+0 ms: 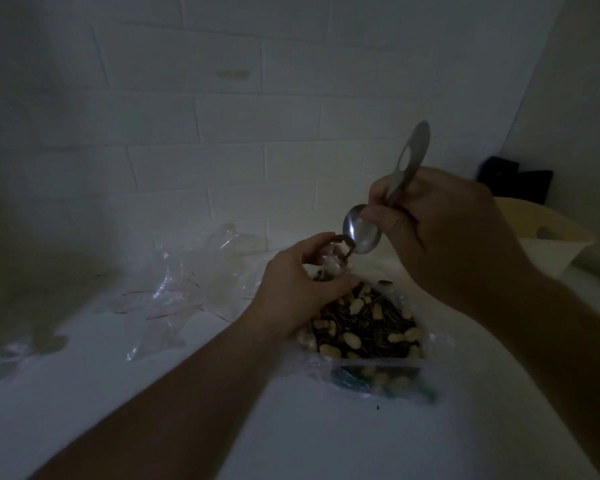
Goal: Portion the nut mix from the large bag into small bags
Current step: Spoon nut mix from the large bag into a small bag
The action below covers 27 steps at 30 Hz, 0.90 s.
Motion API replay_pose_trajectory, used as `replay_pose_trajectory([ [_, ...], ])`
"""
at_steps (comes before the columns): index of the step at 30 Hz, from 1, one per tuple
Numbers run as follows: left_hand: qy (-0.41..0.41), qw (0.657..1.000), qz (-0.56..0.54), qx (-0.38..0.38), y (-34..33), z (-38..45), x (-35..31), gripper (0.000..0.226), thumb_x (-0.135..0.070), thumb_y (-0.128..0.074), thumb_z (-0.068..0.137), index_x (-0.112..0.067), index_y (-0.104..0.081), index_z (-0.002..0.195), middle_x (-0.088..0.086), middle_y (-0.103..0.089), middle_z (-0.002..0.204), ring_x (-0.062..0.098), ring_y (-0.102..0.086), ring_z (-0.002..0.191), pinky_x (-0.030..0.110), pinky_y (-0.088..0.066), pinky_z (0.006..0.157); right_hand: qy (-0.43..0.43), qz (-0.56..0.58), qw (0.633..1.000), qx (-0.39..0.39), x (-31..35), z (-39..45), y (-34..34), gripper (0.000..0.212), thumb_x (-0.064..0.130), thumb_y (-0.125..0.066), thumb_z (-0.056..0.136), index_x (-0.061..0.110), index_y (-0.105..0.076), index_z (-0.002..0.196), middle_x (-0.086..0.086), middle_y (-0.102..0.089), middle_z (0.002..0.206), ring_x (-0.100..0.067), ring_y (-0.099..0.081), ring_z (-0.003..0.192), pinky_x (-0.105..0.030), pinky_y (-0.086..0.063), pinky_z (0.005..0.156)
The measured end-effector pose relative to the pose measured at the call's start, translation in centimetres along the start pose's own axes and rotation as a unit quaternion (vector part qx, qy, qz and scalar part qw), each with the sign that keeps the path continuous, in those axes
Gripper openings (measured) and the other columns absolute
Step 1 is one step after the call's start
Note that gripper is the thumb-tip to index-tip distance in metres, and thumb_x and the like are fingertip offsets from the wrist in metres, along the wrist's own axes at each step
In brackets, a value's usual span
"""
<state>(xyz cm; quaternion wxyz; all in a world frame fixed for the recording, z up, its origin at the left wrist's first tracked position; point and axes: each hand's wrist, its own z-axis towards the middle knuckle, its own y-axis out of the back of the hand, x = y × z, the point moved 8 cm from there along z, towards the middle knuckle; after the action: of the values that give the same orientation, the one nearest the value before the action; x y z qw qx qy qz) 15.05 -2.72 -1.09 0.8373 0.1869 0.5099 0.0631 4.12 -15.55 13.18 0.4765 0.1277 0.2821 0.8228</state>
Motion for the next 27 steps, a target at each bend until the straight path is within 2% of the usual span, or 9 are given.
replay_pose_trajectory([
  [3,-0.006,1.0,-0.005,-0.008,0.1,0.0,-0.1,0.063,-0.036,-0.093,0.074,-0.036,-0.067,0.132,-0.02,-0.074,0.113,-0.006,-0.065,0.106,0.001,-0.042,0.079,-0.003,0.008,1.0,-0.003,0.0,-0.1,-0.1,0.036,0.034,-0.05,0.101,0.006,-0.072,0.096,-0.002,-0.062,0.076,-0.016,-0.052,0.065,-0.016,-0.027,0.062],
  [6,-0.01,1.0,-0.014,-0.019,0.3,0.0,-0.4,0.061,-0.034,-0.093,0.074,-0.035,-0.069,0.13,-0.018,-0.074,0.111,-0.006,-0.066,0.105,0.002,-0.043,0.079,-0.023,0.018,1.0,0.009,-0.6,-0.6,-0.2,0.035,0.034,-0.048,0.102,0.009,-0.071,0.097,0.002,-0.058,0.078,-0.009,-0.047,0.068,-0.013,-0.029,0.064],
  [8,-0.012,0.999,-0.024,-0.02,0.4,-0.1,-0.6,0.056,-0.033,-0.092,0.075,-0.036,-0.071,0.127,-0.018,-0.075,0.11,-0.007,-0.066,0.104,0.002,-0.044,0.079,-0.046,0.025,0.999,0.0,-1.3,-1.0,0.2,0.03,0.031,-0.05,0.103,0.01,-0.071,0.098,0.007,-0.056,0.08,0.001,-0.042,0.073,-0.003,-0.033,0.071],
  [11,-0.01,0.999,-0.046,-0.009,0.3,-0.3,-0.8,0.045,-0.029,-0.091,0.077,-0.036,-0.077,0.119,-0.018,-0.076,0.11,-0.007,-0.067,0.103,0.001,-0.043,0.079,-0.09,0.021,0.996,-0.02,-3.1,-1.7,0.9,0.026,0.025,-0.055,0.103,0.006,-0.073,0.103,0.009,-0.054,0.087,0.007,-0.041,0.083,0.009,-0.026,0.081],
  [13,-0.01,0.998,-0.054,-0.002,0.2,-0.4,-0.8,0.04,-0.025,-0.091,0.079,-0.034,-0.079,0.116,-0.017,-0.076,0.11,-0.006,-0.066,0.103,0.0,-0.042,0.078,-0.115,0.023,0.993,-0.005,-4.3,-2.4,0.6,0.03,0.025,-0.054,0.102,0.004,-0.074,0.106,0.001,-0.062,0.087,0.006,-0.045,0.083,0.006,-0.029,0.081],
  [16,-0.01,0.999,-0.049,0.005,0.1,-0.4,-0.8,0.042,-0.028,-0.09,0.079,-0.039,-0.077,0.117,-0.02,-0.075,0.113,-0.006,-0.066,0.105,0.001,-0.042,0.079,-0.128,0.017,0.991,0.021,-5.6,-4.1,-0.5,0.032,0.024,-0.054,0.1,0.001,-0.074,0.106,-0.014,-0.073,0.096,-0.015,-0.06,0.083,-0.005,-0.034,0.083],
  [20,-0.01,0.998,-0.057,0.003,0.0,-0.4,-0.9,0.044,-0.027,-0.09,0.079,-0.04,-0.076,0.118,-0.019,-0.075,0.115,-0.005,-0.067,0.104,0.004,-0.043,0.079,-0.147,0.008,0.989,0.027,-7.3,-5.9,-1.9,0.029,0.024,-0.056,0.099,0.003,-0.075,0.104,-0.013,-0.073,0.096,-0.015,-0.062,0.087,0.001,-0.028,0.086],
  [24,-0.015,0.998,-0.06,0.003,0.0,-0.4,-1.0,0.044,-0.028,-0.09,0.079,-0.039,-0.076,0.119,-0.019,-0.076,0.113,-0.005,-0.068,0.103,0.004,-0.043,0.078,-0.146,0.001,0.989,0.038,-8.0,-6.8,-2.8,0.034,0.029,-0.052,0.106,0.004,-0.074,0.106,-0.015,-0.071,0.096,-0.031,-0.068,0.087,-0.021,-0.042,0.084],
  [27,-0.011,0.998,-0.06,0.003,0.0,-0.4,-1.0,0.045,-0.029,-0.09,0.078,-0.042,-0.074,0.118,-0.019,-0.076,0.113,-0.005,-0.068,0.103,0.005,-0.044,0.079,-0.155,0.003,0.985,0.074,-8.4,-7.4,-3.8,0.045,0.046,-0.046,0.106,0.011,-0.074,0.109,-0.009,-0.07,0.098,-0.027,-0.066,0.087,-0.021,-0.04,0.079],
])
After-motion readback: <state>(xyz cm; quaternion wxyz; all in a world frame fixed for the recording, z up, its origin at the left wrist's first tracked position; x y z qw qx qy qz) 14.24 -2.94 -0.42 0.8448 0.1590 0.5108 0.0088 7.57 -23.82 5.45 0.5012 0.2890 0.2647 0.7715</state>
